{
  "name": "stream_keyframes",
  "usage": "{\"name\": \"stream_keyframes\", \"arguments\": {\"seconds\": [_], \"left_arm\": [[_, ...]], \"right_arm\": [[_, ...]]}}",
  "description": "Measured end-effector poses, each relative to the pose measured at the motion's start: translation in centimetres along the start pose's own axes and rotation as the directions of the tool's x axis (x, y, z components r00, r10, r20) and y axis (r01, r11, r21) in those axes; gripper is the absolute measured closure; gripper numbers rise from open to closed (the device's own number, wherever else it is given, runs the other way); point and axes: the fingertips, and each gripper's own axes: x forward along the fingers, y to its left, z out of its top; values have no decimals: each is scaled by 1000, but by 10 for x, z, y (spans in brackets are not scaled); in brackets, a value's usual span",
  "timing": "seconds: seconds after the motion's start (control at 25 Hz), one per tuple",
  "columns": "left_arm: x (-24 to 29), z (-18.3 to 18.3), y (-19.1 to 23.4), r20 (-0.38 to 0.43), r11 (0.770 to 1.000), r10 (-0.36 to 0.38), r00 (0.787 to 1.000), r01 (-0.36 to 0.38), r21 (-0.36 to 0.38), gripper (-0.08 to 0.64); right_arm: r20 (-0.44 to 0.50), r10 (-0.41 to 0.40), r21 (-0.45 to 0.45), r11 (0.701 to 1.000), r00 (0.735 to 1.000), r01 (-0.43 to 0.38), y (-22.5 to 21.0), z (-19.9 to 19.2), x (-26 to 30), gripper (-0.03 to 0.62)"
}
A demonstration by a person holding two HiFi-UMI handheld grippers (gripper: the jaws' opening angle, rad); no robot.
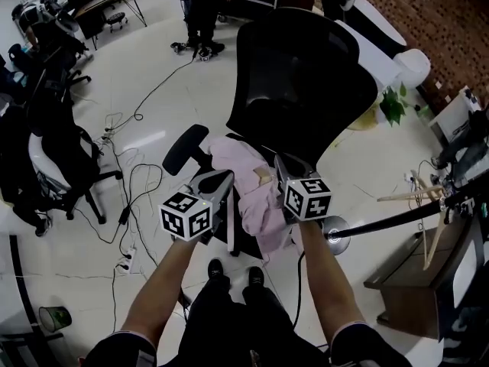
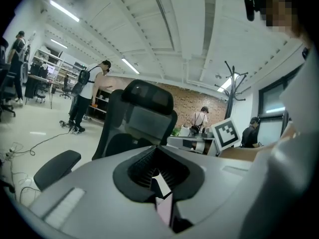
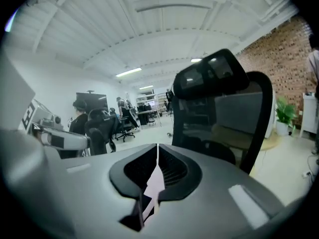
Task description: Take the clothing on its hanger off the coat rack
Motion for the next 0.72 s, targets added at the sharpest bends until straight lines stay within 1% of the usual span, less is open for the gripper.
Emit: {"name": "stream_keyframes", "arguments": {"seconds": [0.16, 0.28, 0.44, 0.6, 0.72], "left_arm": [[5, 33, -13, 61, 999, -19, 998, 17, 36, 548], [6, 52, -24, 90, 997, -39, 995, 33, 66, 548], [3, 69, -34, 101, 995, -45, 994, 35, 95, 548], [3, 93, -45, 123, 992, -57, 991, 42, 122, 548], [3, 104, -53, 127, 987, -76, 989, 57, 148, 548]], "right_arm": [[98, 47, -98, 994, 994, -37, 14, 60, -24, 591], [124, 76, -145, 988, 989, -58, 24, 84, -38, 591], [154, 106, -163, 983, 982, -81, 31, 101, -51, 591], [206, 160, -155, 979, 965, -130, 39, 122, -66, 591], [232, 199, -166, 973, 952, -163, 48, 132, -75, 591]]}}
